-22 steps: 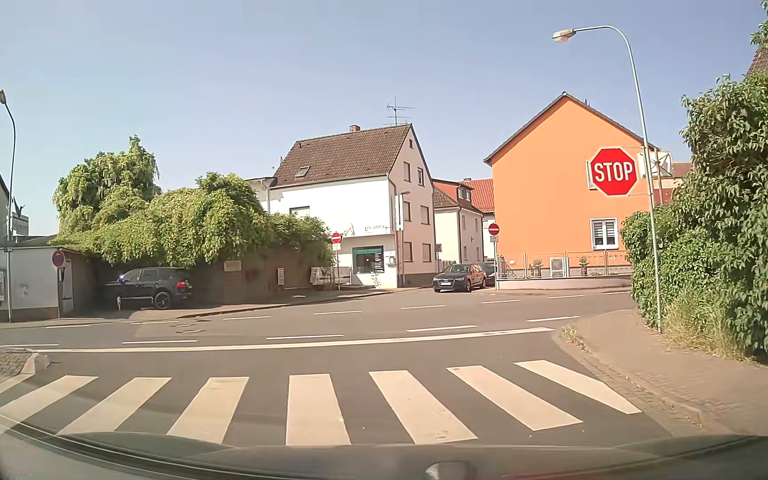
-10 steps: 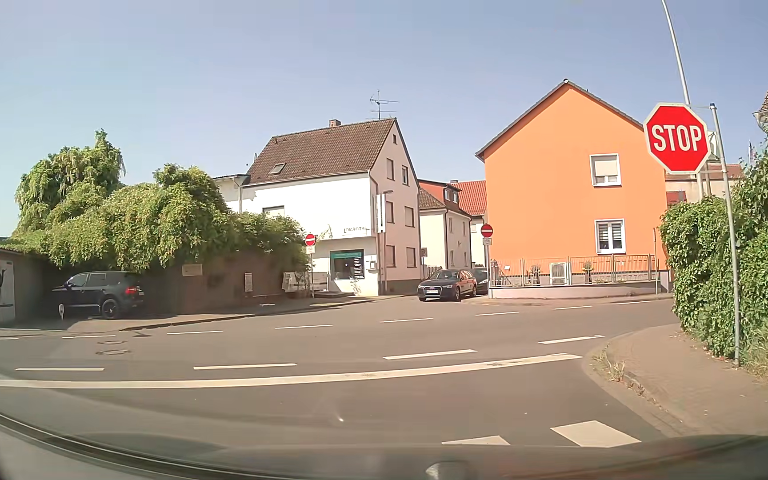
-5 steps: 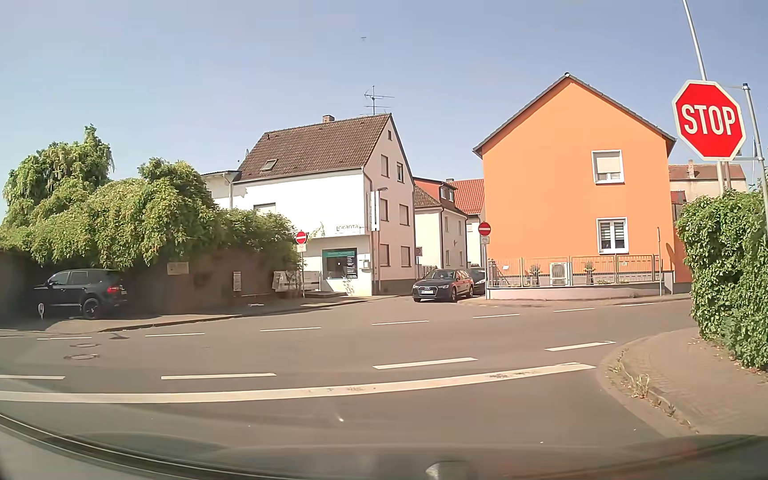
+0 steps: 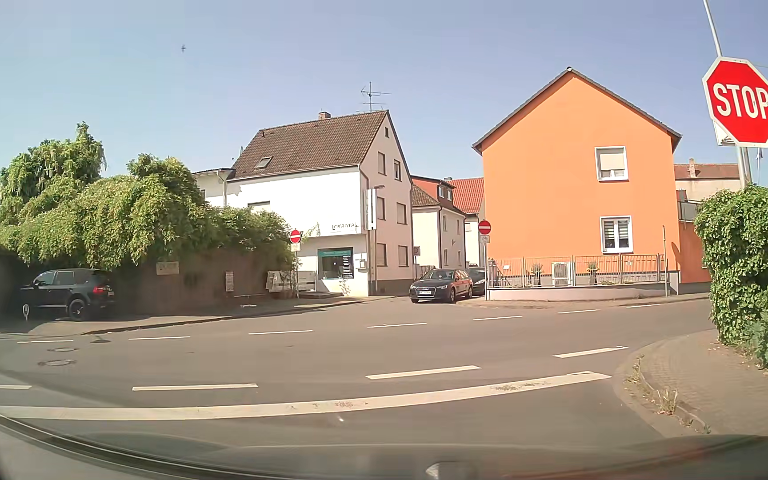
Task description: Follow the waypoints while adhering to traffic rules and regulations
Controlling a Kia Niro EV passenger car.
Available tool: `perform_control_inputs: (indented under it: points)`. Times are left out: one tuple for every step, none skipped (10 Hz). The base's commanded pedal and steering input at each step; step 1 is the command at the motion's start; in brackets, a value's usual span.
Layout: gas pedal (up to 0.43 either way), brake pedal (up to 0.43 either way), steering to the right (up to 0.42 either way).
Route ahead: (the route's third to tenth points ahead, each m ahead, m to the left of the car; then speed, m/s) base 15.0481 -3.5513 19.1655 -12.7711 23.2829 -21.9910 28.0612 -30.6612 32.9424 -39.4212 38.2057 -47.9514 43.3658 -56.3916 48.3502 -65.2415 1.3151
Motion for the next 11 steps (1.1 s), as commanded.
perform_control_inputs:
  points:
    - [0.000, 0.098, 0.018]
    - [0.000, 0.049, 0.018]
    - [0.000, 0.030, 0.017]
    - [0.000, 0.030, 0.017]
    - [0.000, 0.030, 0.017]
    - [0.000, 0.030, 0.017]
    - [0.000, 0.030, 0.017]
    - [0.000, 0.030, 0.017]
    - [0.000, 0.030, 0.014]
    - [0.000, 0.024, 0.009]
    - [0.087, 0.037, 0.003]
